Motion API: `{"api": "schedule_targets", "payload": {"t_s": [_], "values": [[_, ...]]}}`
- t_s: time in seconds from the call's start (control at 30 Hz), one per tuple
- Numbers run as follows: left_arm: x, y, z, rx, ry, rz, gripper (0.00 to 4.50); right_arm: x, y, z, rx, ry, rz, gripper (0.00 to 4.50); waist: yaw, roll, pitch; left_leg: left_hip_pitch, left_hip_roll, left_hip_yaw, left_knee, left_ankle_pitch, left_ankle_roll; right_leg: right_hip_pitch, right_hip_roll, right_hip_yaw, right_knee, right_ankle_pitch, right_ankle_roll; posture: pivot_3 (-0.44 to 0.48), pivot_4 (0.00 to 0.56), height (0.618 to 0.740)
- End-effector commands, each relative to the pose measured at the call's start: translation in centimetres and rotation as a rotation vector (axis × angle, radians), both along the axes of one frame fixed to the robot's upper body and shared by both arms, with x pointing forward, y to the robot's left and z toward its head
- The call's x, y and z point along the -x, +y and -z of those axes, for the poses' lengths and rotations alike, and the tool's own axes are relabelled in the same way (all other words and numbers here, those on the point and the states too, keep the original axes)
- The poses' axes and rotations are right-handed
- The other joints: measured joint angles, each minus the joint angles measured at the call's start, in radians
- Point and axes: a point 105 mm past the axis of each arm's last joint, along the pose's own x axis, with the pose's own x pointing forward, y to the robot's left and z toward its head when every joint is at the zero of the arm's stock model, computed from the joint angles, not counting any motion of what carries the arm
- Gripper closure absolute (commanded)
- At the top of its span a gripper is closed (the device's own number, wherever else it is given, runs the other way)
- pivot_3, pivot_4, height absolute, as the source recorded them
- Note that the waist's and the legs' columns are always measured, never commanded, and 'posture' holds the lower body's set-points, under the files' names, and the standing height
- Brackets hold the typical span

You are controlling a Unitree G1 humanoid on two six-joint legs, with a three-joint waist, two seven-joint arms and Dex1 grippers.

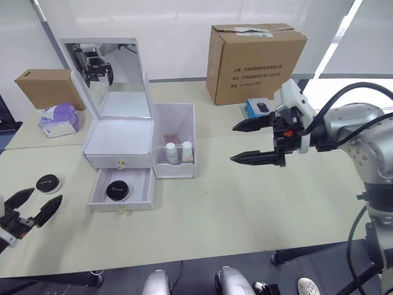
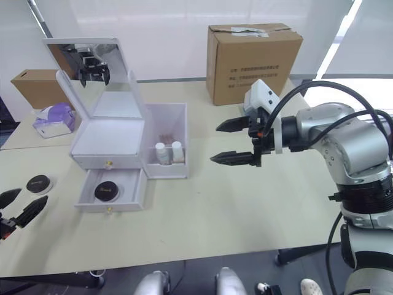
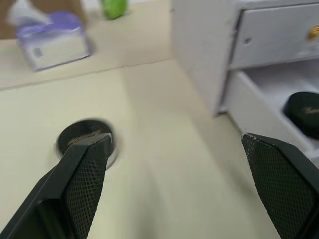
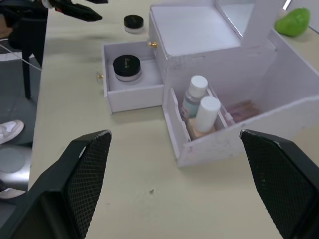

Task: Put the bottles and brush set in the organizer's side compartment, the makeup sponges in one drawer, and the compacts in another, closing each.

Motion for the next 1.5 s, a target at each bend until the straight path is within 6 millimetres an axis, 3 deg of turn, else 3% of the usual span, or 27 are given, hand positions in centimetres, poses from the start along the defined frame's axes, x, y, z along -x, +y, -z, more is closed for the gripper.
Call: {"api": "schedule_targets", "payload": {"t_s": [0.03,0.13,0.27,0.5,0.57,0.7,0.73,0.87,0.97,1.1,1.23,1.5], "values": [[3.9,0.6,-0.9,0.009,-0.113,-0.204,0.02,-0.4,1.2,-1.6,-0.038,-0.095,-0.043,0.0,-0.002,-0.002,-0.001,0.0,0.0,0.0,0.0,0.0,0.0,0.0,0.0,0.0,0.0,0.0,0.0,0.0,0.15,0.74],[7.2,0.4,0.7,0.05,-0.111,-0.305,0.02,-0.9,2.0,-1.7,-0.06,-0.087,-0.074,0.0,-0.008,-0.003,-0.002,0.002,0.0,0.001,0.0,0.0,0.0,0.003,0.0,0.001,-0.001,0.003,-0.004,0.0,0.15,0.74],[9.5,0.3,1.8,0.053,-0.077,-0.359,0.02,-1.4,2.5,-1.9,-0.074,-0.089,-0.1,0.0,0.002,-0.005,-0.003,0.001,0.0,-0.002,-0.001,0.0,0.0,-0.002,0.0,-0.001,0.0,-0.004,-0.005,0.0,0.15,0.74],[9.3,0.4,1.7,0.064,-0.094,-0.361,0.02,-0.9,2.8,-1.6,-0.058,-0.095,-0.149,0.0,0.017,-0.003,-0.002,0.001,-0.002,-0.001,0.0,0.0,0.0,-0.002,-0.002,-0.001,0.0,-0.005,-0.004,0.0,0.15,0.74],[8.6,0.5,1.9,0.063,-0.09,-0.354,0.02,-0.7,2.8,-1.6,-0.072,-0.091,-0.146,0.0,0.004,0.005,0.001,-0.003,-0.009,-0.026,0.001,0.0,0.0,0.021,-0.007,-0.02,-0.004,-0.007,-0.007,0.0,0.15,0.74],[5.9,0.8,1.5,0.07,-0.098,-0.322,0.02,-1.1,2.3,-1.4,-0.091,-0.055,-0.069,0.0,-0.006,0.016,0.008,-0.007,-0.043,-0.09,0.0,0.002,0.003,0.046,-0.035,-0.078,0.001,-0.022,-0.007,0.0,0.15,0.74],[4.9,1.0,1.4,0.064,-0.093,-0.312,0.02,-0.9,2.2,-1.3,-0.095,-0.045,-0.063,0.0,0.006,0.015,0.008,-0.004,-0.04,-0.088,0.003,0.002,0.003,0.04,-0.034,-0.079,0.003,-0.026,-0.006,0.0,0.15,0.74],[0.6,1.9,0.9,0.058,-0.063,-0.31,0.02,0.1,1.9,-1.0,-0.114,-0.021,-0.038,0.0,0.032,0.012,0.007,-0.006,-0.039,-0.086,0.0,0.002,0.002,0.036,-0.032,-0.078,0.005,-0.024,-0.005,0.0,0.15,0.74],[-2.6,2.9,-0.1,-0.048,-0.048,-0.329,0.02,0.8,2.0,-0.9,-0.136,-0.013,-0.015,0.0,0.031,0.011,0.006,-0.006,-0.039,-0.083,0.0,0.003,0.001,0.034,-0.032,-0.074,0.005,-0.022,-0.001,0.0,0.15,0.74],[-6.3,3.3,-0.4,-0.01,0.038,-0.276,0.02,1.6,2.5,-0.4,-0.153,0.005,0.009,0.0,0.02,0.01,0.006,-0.005,-0.039,-0.081,-0.001,0.003,0.001,0.036,-0.028,-0.066,0.005,-0.02,0.002,0.0,0.15,0.74],[-8.9,3.1,-1.6,0.002,0.033,-0.208,0.02,2.0,2.6,-0.1,-0.163,0.013,0.042,0.0,0.009,0.01,0.006,-0.003,-0.038,-0.08,-0.001,0.003,0.001,0.032,-0.021,-0.055,0.005,-0.019,0.005,0.0,0.15,0.74],[-12.6,2.6,-1.7,-0.029,0.076,-0.17,0.02,2.0,2.4,-0.1,-0.17,0.019,0.097,0.0,0.003,0.009,0.006,-0.001,-0.037,-0.08,-0.002,0.003,0.001,0.031,-0.019,-0.052,0.005,-0.018,0.005,0.0,0.15,0.74]]}}
